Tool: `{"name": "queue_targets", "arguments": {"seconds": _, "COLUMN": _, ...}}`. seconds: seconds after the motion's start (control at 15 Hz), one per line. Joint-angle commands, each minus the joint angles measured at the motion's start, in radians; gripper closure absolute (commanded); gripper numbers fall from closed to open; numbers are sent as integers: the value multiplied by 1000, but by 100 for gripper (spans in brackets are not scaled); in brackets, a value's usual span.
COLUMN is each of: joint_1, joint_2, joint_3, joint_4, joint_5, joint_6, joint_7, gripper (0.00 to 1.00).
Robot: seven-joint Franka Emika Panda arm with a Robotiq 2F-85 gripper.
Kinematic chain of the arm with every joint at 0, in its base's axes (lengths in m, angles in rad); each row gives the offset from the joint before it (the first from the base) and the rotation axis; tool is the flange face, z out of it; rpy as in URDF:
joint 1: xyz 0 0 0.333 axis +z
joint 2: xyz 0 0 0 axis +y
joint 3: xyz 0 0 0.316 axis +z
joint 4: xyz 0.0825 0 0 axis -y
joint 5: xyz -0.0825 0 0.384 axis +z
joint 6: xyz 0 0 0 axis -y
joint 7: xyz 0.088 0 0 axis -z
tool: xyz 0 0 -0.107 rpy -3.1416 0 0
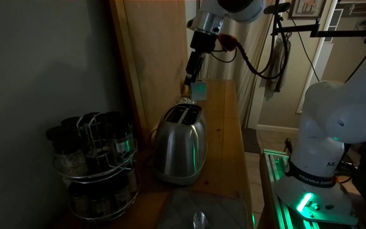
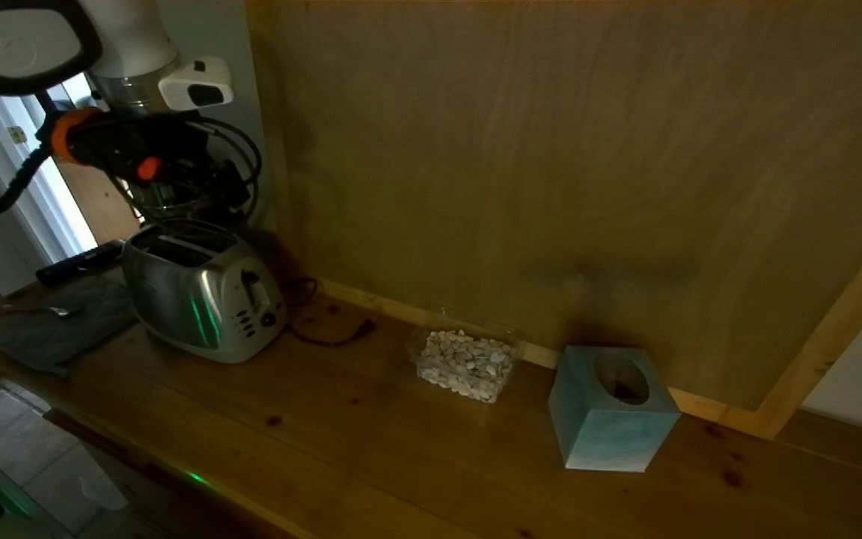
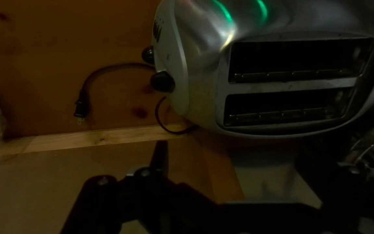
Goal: Push the black toaster lever fully downwards
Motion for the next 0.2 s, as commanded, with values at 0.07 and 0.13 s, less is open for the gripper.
{"name": "queue_targets", "arguments": {"seconds": 0.07, "joint_1": 23, "joint_2": -1, "joint_3": -21, "joint_4": 1, "joint_5": -16, "joint_6": 0, "joint_7": 13, "gripper": 0}}
{"name": "queue_targets", "arguments": {"seconds": 0.13, "joint_1": 23, "joint_2": -1, "joint_3": -21, "joint_4": 1, "joint_5": -16, "joint_6": 0, "joint_7": 13, "gripper": 0}}
